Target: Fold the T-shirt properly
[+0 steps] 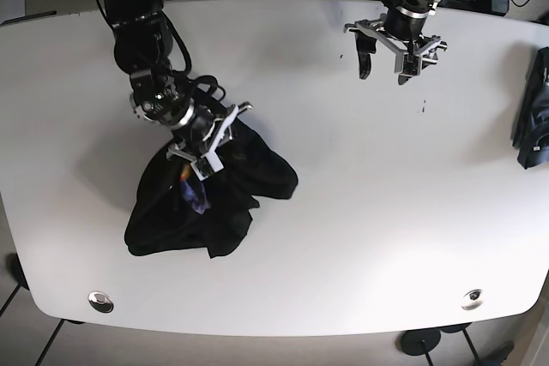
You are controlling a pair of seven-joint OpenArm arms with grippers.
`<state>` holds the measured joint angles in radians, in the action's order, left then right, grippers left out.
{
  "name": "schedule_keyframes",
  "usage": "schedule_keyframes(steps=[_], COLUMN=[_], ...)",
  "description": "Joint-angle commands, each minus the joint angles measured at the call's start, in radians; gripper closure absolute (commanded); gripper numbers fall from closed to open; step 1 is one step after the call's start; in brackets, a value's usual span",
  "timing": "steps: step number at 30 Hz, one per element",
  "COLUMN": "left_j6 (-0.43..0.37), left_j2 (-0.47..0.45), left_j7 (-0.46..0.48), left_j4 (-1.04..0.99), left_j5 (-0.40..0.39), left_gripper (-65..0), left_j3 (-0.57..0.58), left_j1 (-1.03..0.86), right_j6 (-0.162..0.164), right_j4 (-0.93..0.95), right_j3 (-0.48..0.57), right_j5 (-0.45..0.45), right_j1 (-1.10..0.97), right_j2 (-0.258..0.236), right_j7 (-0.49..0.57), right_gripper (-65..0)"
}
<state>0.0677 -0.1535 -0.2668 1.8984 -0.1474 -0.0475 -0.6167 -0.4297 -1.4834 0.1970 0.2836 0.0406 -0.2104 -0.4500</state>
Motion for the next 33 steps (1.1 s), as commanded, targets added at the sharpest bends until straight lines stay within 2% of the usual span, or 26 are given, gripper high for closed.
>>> schedule_keyframes(steps=[1, 5, 11, 12, 14, 17, 18, 24, 27, 28, 33], left_j6=[0.004, 0.004, 0.004, 0.004, 0.004, 0.004, 0.004, 0.004, 0.004, 0.004, 0.004], left_j2=[-0.002, -0.001, -0.001, -0.002, -0.002, -0.004, -0.004, -0.004, -0.004, -0.004, 0.002], left_j7=[0.013, -0.078, -0.107, -0.107, -0.107, -0.107, -0.107, -0.107, -0.107, -0.107, -0.107], left_j4=[0.014, 0.02, 0.022, 0.022, 0.022, 0.02, 0.02, 0.019, 0.017, 0.017, 0.019], left_j5=[-0.001, -0.002, -0.002, -0.002, -0.002, -0.001, -0.001, -0.001, -0.001, -0.001, -0.002], left_gripper=[-40.4, -40.4, -40.4, -40.4, -40.4, -40.4, -40.4, -40.4, -40.4, -40.3, -40.3], left_j3=[-0.001, 0.001, 0.001, 0.001, -0.001, -0.002, -0.002, -0.002, -0.002, -0.002, -0.036], left_j1=[0.008, 0.042, 0.057, 0.057, 0.059, 0.059, 0.059, 0.059, 0.059, 0.059, 0.056], right_j6=[-0.037, -0.071, -0.07, -0.065, -0.064, -0.068, -0.068, -0.059, -0.059, -0.059, -0.059], right_j4=[-0.076, -0.185, -0.201, -0.175, -0.155, -0.178, -0.185, -0.188, -0.125, -0.081, 0.025], right_j3=[-0.003, -0.003, 0.006, 0.006, 0.006, 0.017, 0.042, 0.18, 0.266, 0.315, 0.335], right_j5=[0.012, 0.012, 0.012, 0.004, 0.004, 0.009, 0.006, 0.006, 0.004, 0.003, 0.003], right_j1=[-0.04, -0.153, -0.184, -0.181, -0.166, -0.161, -0.16, -0.035, 0.04, 0.068, 0.134], right_j2=[-0.03, -0.045, -0.025, -0.002, 0.006, 0.013, 0.013, 0.013, 0.015, 0.03, 0.05], right_j7=[0.023, 0.023, 0.021, 0.02, -0.002, -0.033, -0.033, -0.039, -0.082, -0.085, -0.08], right_gripper=[-2.5, -2.5, -3.0, -7.5, -26.6, -48.8, -51.0, -51.7, -51.7, -51.7, -51.7])
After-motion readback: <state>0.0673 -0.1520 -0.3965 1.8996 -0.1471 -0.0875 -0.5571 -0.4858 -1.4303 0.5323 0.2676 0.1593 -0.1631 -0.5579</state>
